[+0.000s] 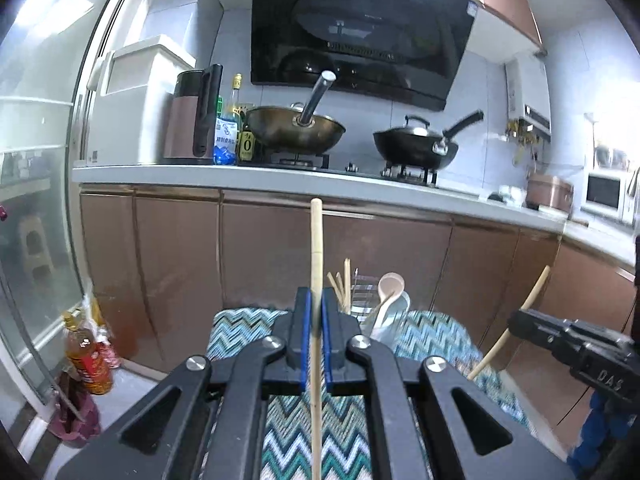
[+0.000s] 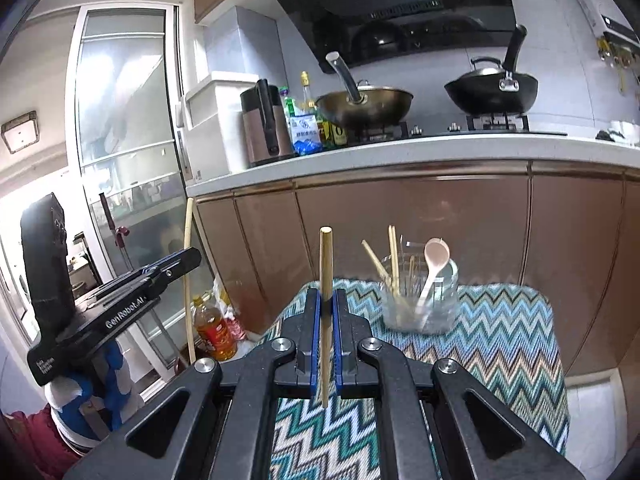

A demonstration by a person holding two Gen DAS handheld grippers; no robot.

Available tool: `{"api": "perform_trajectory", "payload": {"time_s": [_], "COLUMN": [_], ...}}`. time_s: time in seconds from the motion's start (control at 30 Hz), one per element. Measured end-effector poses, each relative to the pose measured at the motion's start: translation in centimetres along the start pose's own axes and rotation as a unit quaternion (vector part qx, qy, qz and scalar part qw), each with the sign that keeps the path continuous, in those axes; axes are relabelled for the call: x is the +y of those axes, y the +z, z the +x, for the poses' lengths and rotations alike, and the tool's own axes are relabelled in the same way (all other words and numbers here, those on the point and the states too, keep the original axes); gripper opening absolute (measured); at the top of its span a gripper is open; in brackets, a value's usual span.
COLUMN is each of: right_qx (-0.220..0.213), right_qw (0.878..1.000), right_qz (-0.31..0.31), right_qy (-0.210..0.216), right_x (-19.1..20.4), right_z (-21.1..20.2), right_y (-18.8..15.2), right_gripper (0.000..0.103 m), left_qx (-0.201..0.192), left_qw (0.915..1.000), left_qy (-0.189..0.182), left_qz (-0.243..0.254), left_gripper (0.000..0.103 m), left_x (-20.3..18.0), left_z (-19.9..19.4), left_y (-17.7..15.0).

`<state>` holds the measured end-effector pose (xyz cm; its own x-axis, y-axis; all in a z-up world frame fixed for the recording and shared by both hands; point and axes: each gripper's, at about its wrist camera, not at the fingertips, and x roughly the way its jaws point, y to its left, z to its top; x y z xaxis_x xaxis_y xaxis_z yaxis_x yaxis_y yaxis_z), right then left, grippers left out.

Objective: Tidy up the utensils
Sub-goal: 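Lower both chopsticks into the holder and open both tools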

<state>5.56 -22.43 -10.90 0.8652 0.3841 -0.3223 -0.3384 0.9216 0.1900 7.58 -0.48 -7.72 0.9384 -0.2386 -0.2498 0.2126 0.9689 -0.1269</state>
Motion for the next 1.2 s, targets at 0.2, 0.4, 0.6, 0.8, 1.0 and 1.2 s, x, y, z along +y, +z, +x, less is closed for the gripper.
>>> {"api": "perform_trajectory", "payload": {"time_s": [0.2, 0.4, 0.6, 0.8, 1.0, 1.2], "right_qx": [-0.028, -0.048, -0.051, -0.031, -0.009, 0.014], "right_qw": [1.0, 0.999, 0.998, 0.998, 0.999, 0.998], "right_qz": [-0.003, -0.018, -0.027, -0.029, -0.024, -0.025], "right_qy": [-0.004, -0.013, -0.028, -0.039, -0.045, -0.049], "right_x": [-1.9, -4.2, -7.0, -10.0, -12.0, -12.7], "right_z": [2.9, 7.1, 12.1, 17.8, 21.3, 23.2], "right_y": [3.6, 7.4, 9.4, 9.3, 7.8, 6.2], "right_gripper": [0.006, 0.006, 0.006, 0.006, 0.006, 0.006], "left_qx": [-0.025, -0.05, -0.089, -0.073, -0.061, -0.052], "left_qw": [0.9983, 0.9931, 0.9857, 0.9874, 0.9893, 0.9906], "left_qy": [-0.033, -0.067, -0.066, -0.039, -0.017, 0.001], "left_qz": [-0.041, -0.082, -0.127, -0.134, -0.131, -0.126], "left_gripper": [0.005, 0.005, 0.005, 0.005, 0.005, 0.007], "left_x": [0.6, 0.1, -0.9, -2.0, -3.2, -3.8], "left_z": [3.1, 8.5, 15.0, 22.1, 27.6, 30.6], "left_y": [3.5, 7.4, 8.7, 7.1, 4.3, 1.4]}}
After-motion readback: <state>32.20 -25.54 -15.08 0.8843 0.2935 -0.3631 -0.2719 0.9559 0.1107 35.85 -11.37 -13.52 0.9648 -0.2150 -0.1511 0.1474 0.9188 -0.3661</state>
